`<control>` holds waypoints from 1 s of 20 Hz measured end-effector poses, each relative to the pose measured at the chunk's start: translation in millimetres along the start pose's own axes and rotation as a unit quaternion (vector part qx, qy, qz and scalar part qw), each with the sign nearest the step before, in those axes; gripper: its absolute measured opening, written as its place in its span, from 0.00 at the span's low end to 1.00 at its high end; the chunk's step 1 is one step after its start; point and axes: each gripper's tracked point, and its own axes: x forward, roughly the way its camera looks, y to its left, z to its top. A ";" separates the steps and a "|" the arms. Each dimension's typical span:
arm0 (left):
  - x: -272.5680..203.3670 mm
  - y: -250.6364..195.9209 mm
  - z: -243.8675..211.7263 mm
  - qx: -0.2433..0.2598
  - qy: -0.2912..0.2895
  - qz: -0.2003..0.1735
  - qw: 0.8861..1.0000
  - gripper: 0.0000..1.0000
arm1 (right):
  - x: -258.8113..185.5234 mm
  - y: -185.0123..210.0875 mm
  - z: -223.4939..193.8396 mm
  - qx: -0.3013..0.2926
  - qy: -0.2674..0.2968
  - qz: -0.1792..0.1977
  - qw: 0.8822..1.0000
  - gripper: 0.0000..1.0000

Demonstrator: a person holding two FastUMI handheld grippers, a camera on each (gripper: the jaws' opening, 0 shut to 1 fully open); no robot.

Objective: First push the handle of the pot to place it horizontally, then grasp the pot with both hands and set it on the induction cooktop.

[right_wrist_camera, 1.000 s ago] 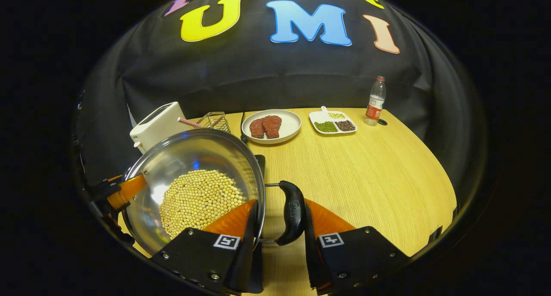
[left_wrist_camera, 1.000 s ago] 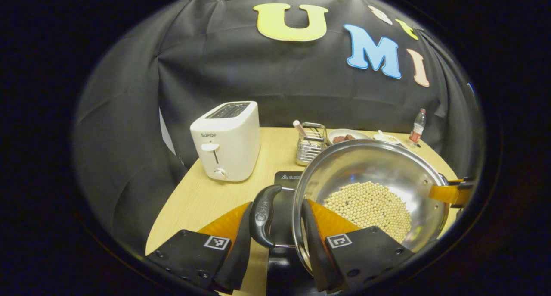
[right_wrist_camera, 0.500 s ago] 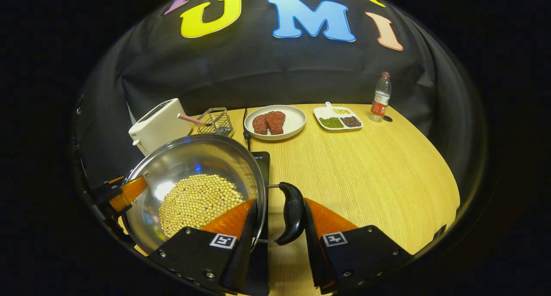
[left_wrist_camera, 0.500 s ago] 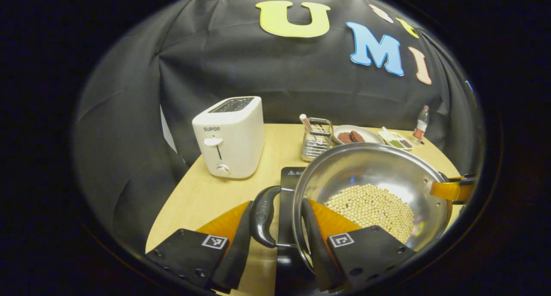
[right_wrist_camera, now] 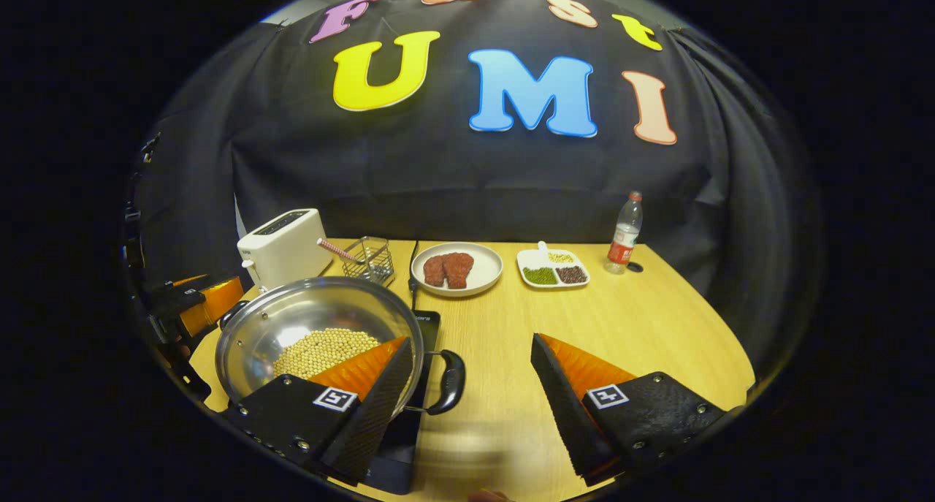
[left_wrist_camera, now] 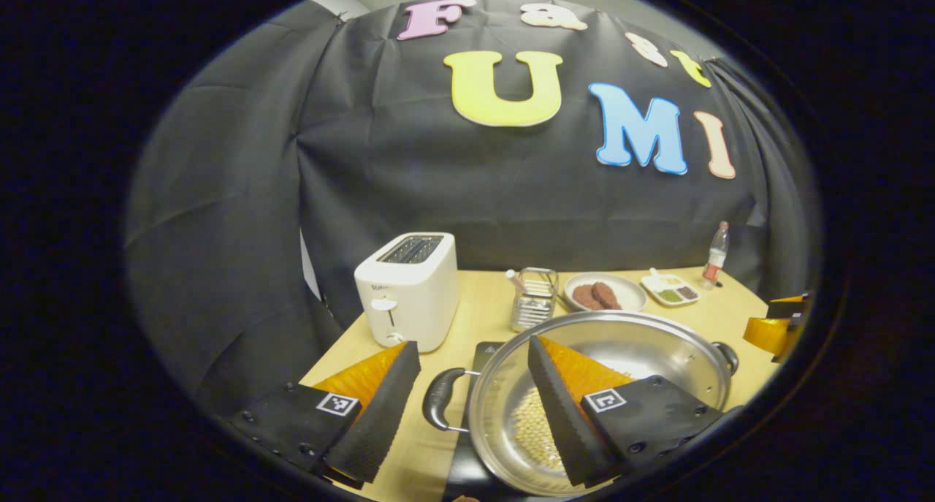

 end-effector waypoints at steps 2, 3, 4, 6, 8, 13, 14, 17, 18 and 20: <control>-23.6 -23.1 20.0 -0.009 -0.024 -0.008 1.000 0.97 | -28.2 -17.8 20.3 0.001 -0.036 -0.006 0.999 0.98; -33.5 -34.8 29.2 -0.010 -0.036 -0.011 0.999 0.97 | -40.8 -28.0 30.0 0.000 -0.054 -0.009 0.999 0.98; -46.8 -47.1 38.4 -0.009 -0.047 -0.014 0.999 0.96 | -52.7 -37.9 38.0 -0.002 -0.067 -0.011 0.998 0.98; -73.7 -71.1 55.3 -0.010 -0.068 -0.021 0.997 1.00 | -80.6 -57.9 51.1 -0.002 -0.089 -0.011 0.996 0.98; -103.4 -96.8 70.5 -0.013 -0.085 -0.027 0.996 0.96 | -107.6 -78.1 63.7 -0.002 -0.114 -0.010 0.993 0.98; -173.4 -152.1 92.2 -0.017 -0.121 -0.039 0.992 1.00 | -165.5 -134.3 65.7 -0.016 -0.151 -0.025 0.988 0.98; -186.8 -161.0 95.1 -0.015 -0.125 -0.041 0.991 0.96 | -175.0 -142.1 62.0 -0.013 -0.150 -0.023 0.988 0.98; -228.6 -174.8 114.0 -0.013 -0.149 -0.039 0.988 0.96 | -200.7 -162.0 58.8 -0.004 -0.153 -0.020 0.988 0.98; -242.1 -179.0 119.0 -0.013 -0.158 -0.040 0.987 0.99 | -211.9 -167.4 63.0 -0.003 -0.157 -0.018 0.987 0.98; -266.5 -180.8 127.9 -0.008 -0.172 -0.038 0.984 0.97 | -233.2 -175.5 72.3 -0.004 -0.169 -0.019 0.986 0.98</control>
